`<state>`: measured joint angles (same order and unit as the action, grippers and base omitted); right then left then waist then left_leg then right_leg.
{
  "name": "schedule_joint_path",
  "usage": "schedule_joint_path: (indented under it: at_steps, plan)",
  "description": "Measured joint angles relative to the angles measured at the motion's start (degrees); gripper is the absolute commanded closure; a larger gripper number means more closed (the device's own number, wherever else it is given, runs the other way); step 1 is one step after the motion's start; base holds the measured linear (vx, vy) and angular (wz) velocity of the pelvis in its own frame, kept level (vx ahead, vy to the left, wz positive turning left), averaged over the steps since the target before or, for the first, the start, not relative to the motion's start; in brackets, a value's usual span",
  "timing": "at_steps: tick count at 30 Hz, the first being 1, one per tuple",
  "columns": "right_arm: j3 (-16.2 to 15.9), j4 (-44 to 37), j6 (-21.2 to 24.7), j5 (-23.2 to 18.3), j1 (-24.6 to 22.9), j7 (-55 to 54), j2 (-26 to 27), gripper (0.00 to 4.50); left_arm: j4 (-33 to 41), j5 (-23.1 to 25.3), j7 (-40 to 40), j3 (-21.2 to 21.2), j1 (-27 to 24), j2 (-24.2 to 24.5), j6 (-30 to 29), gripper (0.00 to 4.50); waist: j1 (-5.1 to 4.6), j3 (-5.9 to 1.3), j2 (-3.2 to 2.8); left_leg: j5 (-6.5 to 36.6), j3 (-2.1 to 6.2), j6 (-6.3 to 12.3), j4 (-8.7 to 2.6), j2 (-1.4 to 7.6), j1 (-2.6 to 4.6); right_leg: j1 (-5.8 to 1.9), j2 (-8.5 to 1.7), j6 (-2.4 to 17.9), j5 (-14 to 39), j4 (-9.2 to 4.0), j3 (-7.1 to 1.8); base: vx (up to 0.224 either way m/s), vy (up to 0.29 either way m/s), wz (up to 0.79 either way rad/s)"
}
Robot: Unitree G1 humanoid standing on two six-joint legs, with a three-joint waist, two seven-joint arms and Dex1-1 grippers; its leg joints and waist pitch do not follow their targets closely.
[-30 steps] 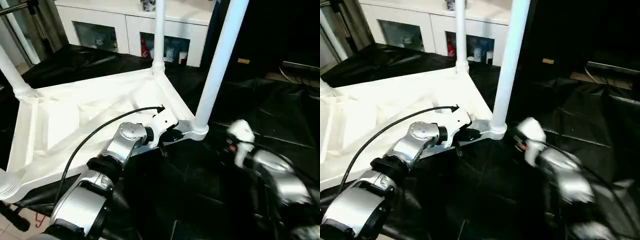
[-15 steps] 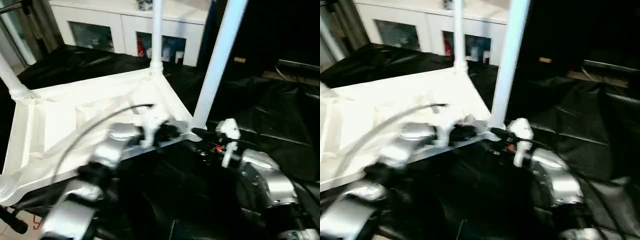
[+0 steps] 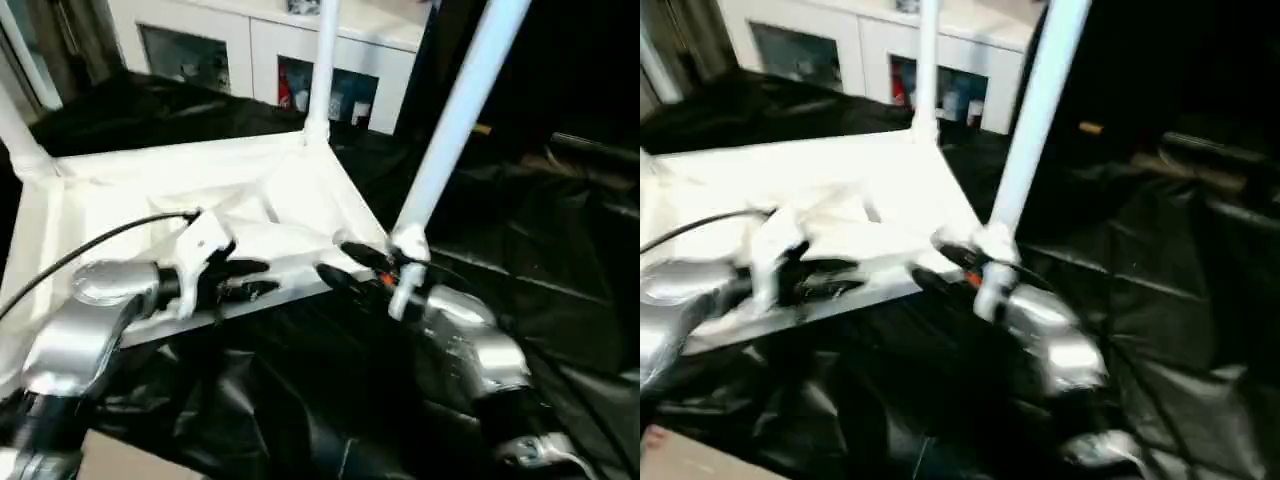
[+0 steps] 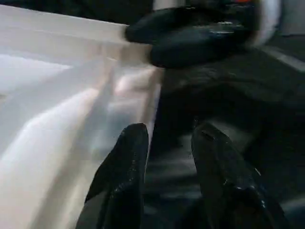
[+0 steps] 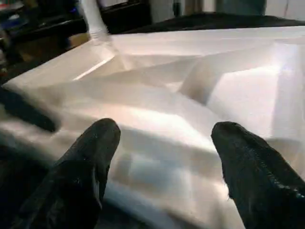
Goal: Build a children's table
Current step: Rotate leg to tighten
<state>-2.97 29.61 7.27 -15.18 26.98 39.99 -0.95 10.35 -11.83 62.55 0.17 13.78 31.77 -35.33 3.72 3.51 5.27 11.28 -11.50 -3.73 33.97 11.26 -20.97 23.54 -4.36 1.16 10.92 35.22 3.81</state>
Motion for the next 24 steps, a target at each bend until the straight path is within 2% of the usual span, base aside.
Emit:
schedule_joint_path:
  at_steps: [4, 6, 9, 14, 19, 24]
  plan:
    - [2.2, 7.6, -3.3, 0.3, 4.9, -7.8, 3.8, 0.97, 8.4, -4.2, -0.5, 0.7, -3.5, 0.2, -6.3, 2.75, 0.12, 0.02, 0.67, -0.1, 0.04, -0.22, -0.05, 0.02, 0.03, 0.03, 0.01, 0.0, 0.0, 0.12, 0.04, 0.0, 0.0, 0.0]
    - [3.0, 11.3, -5.2, 0.7, 6.7, -11.8, 5.0, 0.97, 10.7, -4.7, -0.6, 1.3, -4.7, 1.1, -8.1, 2.75, 0.35, -0.02, 0.82, -0.2, 0.03, -0.27, -0.09, 0.03, 0.19, -0.07, 0.03, 0.0, 0.0, 0.22, 0.0, 0.0, 0.0, 0.0]
    - [6.6, 19.0, -8.0, 1.2, 11.5, -20.6, 6.0, 0.97, 12.4, -4.7, -0.9, 1.1, -7.2, 3.7, -9.6, 2.75, 0.3, 0.11, 1.15, -0.3, 0.06, -0.45, -0.09, 0.03, 0.27, -0.02, 0.05, 0.0, 0.0, 0.48, -0.02, 0.0, 0.0, 0.0]
    - [10.5, 24.3, -10.8, -0.6, 14.9, -25.8, 6.7, 0.97, 12.8, -3.9, -1.1, -0.4, -9.7, 6.7, -10.8, 2.75, 0.8, 0.1, 1.21, -0.3, 0.09, -0.52, -0.07, 0.04, 0.34, 0.0, 0.06, -0.1, 0.1, 0.7, -0.05, 0.0, 0.0, 0.0]
    - [15.9, 30.6, -14.4, -3.4, 19.0, -30.5, 6.2, 0.97, 12.7, -0.1, -4.5, -3.1, -11.7, 8.9, -10.9, 2.75, 1.6, 0.09, 1.22, -0.3, 0.1, -0.56, -0.06, 0.03, 0.36, -0.04, 0.06, -0.1, 0.1, 0.78, -0.07, 0.0, 0.0, 0.0]
    - [18.8, 34.2, -16.7, -5.0, 20.8, -32.9, 4.5, 0.97, 11.9, 2.5, -7.3, -3.4, -12.4, 9.9, -9.2, 2.75, 1.7, 0.05, 1.29, -0.3, 0.1, -0.57, -0.04, 0.03, 0.35, -0.12, 0.06, -0.1, 0.1, 0.79, -0.08, 0.0, 0.0, 0.0]
